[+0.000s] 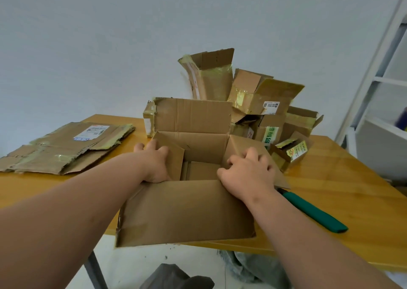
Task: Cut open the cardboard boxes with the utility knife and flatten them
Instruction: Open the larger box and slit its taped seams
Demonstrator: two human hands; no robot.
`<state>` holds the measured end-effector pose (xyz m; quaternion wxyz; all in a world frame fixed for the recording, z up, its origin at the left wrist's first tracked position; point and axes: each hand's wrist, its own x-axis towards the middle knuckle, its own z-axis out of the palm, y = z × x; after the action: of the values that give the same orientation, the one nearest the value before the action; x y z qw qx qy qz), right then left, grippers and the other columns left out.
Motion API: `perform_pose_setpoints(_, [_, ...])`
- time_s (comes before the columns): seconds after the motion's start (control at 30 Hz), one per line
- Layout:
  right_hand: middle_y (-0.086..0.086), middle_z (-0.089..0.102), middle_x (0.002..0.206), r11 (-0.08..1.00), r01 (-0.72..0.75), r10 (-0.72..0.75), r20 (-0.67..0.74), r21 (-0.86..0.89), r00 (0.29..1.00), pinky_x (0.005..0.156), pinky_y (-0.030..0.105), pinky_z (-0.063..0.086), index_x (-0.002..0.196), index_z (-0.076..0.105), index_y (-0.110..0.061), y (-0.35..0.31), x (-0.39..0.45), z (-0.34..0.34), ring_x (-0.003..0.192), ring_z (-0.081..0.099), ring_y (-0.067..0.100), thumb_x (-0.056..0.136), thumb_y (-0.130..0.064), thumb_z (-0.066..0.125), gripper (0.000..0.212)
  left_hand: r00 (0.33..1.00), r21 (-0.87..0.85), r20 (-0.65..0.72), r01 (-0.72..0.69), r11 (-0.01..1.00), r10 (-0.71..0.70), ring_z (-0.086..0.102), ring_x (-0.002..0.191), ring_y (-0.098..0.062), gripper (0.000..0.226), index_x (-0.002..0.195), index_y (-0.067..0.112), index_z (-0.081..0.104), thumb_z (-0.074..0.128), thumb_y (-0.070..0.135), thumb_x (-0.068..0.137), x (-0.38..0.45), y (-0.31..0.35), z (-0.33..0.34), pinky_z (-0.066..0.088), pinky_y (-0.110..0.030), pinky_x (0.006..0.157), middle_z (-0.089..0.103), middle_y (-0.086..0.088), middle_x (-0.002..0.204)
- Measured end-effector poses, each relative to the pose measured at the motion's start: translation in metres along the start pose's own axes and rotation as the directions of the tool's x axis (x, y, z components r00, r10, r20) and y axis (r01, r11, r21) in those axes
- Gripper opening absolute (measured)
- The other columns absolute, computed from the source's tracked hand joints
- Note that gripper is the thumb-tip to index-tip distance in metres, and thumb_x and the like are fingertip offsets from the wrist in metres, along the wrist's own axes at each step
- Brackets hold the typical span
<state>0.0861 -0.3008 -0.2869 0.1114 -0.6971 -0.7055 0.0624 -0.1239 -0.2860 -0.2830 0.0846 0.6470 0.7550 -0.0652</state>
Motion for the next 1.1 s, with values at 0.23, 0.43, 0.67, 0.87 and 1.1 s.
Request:
perform_pose_setpoints(0.23, [0.003, 0.026, 0.148, 0.996, -0.006, 0.005, 0.020, 0.087, 1.000, 0.116, 0.049, 0.022, 0.136, 0.054, -0.031, 0.006, -0.001, 0.002, 0.136, 0.025, 0.030, 0.096, -0.039, 0.043, 0.042, 0.954, -0.355, 0.240, -0.085, 0.931, 0.179, -0.003, 0.149, -0.029, 0.105, 0.153, 0.042, 0.009, 0.071, 0.000, 0.079, -0.007, -0.019, -0.023, 0.028, -0.045, 0.115, -0.016, 0.011, 0.161])
perform_pose_setpoints(0.43, [0.003, 0.025, 0.151, 0.997, 0.010, -0.009, -0.018, 0.080, 1.000, 0.116, 0.049, 0.021, 0.136, 0.055, -0.030, 0.008, -0.003, 0.007, 0.137, 0.025, 0.028, 0.099, -0.034, 0.037, 0.042, 0.963, -0.487, 0.173, -0.101, 0.868, 0.209, 0.002, 0.149, -0.024, 0.097, 0.152, 0.041, 0.018, 0.069, -0.001, 0.081, -0.016, -0.033, -0.010, 0.037, -0.037, 0.110, -0.019, 0.019, 0.158])
perform_pose_setpoints(0.67, [0.003, 0.027, 0.154, 0.995, 0.032, -0.021, -0.113, 0.095, 0.993, 0.117, 0.050, 0.022, 0.138, 0.056, -0.027, 0.015, -0.011, 0.017, 0.139, 0.026, 0.028, 0.101, -0.036, 0.032, 0.045, 0.988, -0.337, 0.069, -0.107, 0.935, 0.138, 0.005, 0.149, -0.024, 0.097, 0.155, 0.034, 0.007, 0.074, 0.031, 0.084, -0.031, -0.049, -0.018, 0.030, -0.037, 0.112, -0.026, 0.013, 0.158])
perform_pose_setpoints(0.87, [0.004, 0.033, 0.153, 0.993, 0.099, -0.079, -0.257, 0.068, 0.963, 0.116, 0.054, 0.024, 0.141, 0.054, -0.023, 0.014, -0.027, 0.029, 0.138, 0.030, 0.026, 0.090, -0.038, 0.021, 0.062, 0.996, -0.074, -0.067, -0.059, 0.996, 0.054, 0.009, 0.148, -0.030, 0.108, 0.156, 0.020, -0.001, 0.063, 0.063, 0.081, -0.038, -0.030, -0.003, 0.023, -0.042, 0.118, -0.015, 0.003, 0.162])
perform_pose_setpoints(1.1, [0.001, 0.024, 0.159, 0.988, 0.143, -0.122, -0.272, 0.057, 0.954, 0.121, 0.056, 0.011, 0.138, 0.057, -0.025, 0.022, -0.049, 0.032, 0.145, 0.019, 0.025, 0.082, -0.038, 0.021, 0.068, 0.937, 0.386, -0.179, -0.215, 0.897, 0.301, -0.015, 0.147, -0.030, 0.054, 0.147, 0.050, 0.024, 0.038, 0.059, 0.095, -0.054, 0.009, 0.002, -0.004, -0.065, 0.114, -0.015, 0.009, 0.161])
